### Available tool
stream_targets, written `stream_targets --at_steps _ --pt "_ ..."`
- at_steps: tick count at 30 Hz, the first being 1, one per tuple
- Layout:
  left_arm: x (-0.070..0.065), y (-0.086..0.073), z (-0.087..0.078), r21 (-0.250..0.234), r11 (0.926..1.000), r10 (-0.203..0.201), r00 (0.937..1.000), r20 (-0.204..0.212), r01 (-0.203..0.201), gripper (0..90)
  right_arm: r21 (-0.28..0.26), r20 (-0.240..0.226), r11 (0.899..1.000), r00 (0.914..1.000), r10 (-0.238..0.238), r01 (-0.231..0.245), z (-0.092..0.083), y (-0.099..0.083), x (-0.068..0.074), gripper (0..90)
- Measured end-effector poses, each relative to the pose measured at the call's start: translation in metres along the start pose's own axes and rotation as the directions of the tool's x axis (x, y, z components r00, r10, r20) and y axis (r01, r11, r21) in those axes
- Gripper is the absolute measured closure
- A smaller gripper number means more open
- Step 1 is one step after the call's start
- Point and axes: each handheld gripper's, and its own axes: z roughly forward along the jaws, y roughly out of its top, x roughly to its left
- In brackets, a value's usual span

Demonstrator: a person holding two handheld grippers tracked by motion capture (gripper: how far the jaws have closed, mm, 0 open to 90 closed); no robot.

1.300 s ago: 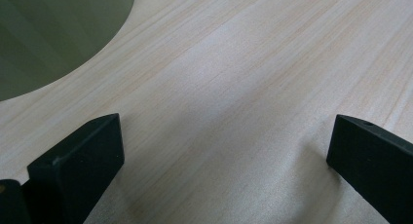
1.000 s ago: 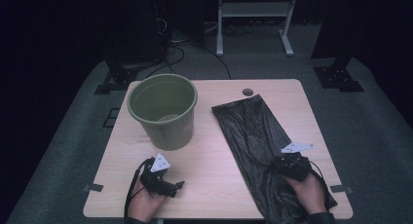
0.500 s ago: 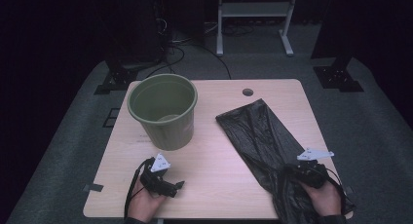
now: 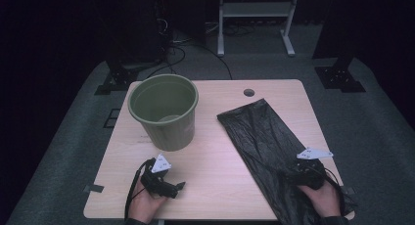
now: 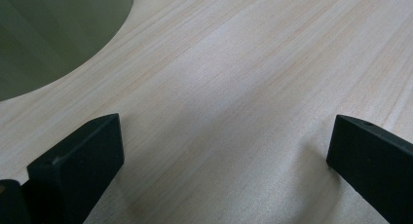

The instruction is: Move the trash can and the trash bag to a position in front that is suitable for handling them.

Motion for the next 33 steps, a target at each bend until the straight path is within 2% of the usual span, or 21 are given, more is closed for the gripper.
stream_targets --at_steps 7,10,12,23,25,28,30,33 --pt "0.001 -0.001 -0.001 0.0 0.9999 0.012 0.9999 0.012 -0.012 0.0 -0.009 -0.002 1.0 1.0 -0.001 0.001 0.0 -0.001 0.0 11.7" --pt "0.002 -0.002 -0.002 -0.002 1.0 0.001 1.0 0.009 -0.001 0.0 -0.009 -0.002 1.0 1.0 -0.001 0.001 0.0 -0.001 0.0 11.6" --pt "0.004 -0.003 -0.005 -0.025 0.9997 -0.006 0.9995 0.03 0.007 2.7 -0.009 -0.002 1.0 1.0 -0.001 0.001 0.0 -0.001 0.0 11.6" --pt "0.008 -0.002 -0.016 -0.036 0.999 -0.027 0.9994 0.023 0.027 5.6 -0.009 -0.002 1.0 1.0 -0.001 0.001 0.0 -0.001 0.0 11.6" --pt "0.01 0.001 -0.021 -0.036 0.9988 -0.032 0.9992 0.025 0.033 11.1 -0.009 -0.002 1.0 1.0 0.0 0.0 0.0 -0.001 0.0 11.6" --pt "0.012 0.004 -0.028 -0.046 0.998 -0.043 0.9989 0.02 0.044 14.5 -0.009 -0.002 1.0 1.0 0.0 0.0 0.0 -0.001 0.0 11.6" --pt "0.013 0.007 -0.033 -0.054 0.9974 -0.046 0.9983 0.035 0.048 22.2 -0.009 -0.002 1.0 1.0 -0.001 0.001 0.0 -0.001 0.0 11.7" --pt "0.013 0.009 -0.037 -0.06 0.9969 -0.05 0.9983 0.029 0.052 22.2 -0.009 -0.002 1.0 1.0 -0.001 0.001 0.0 -0.001 0.0 11.7"
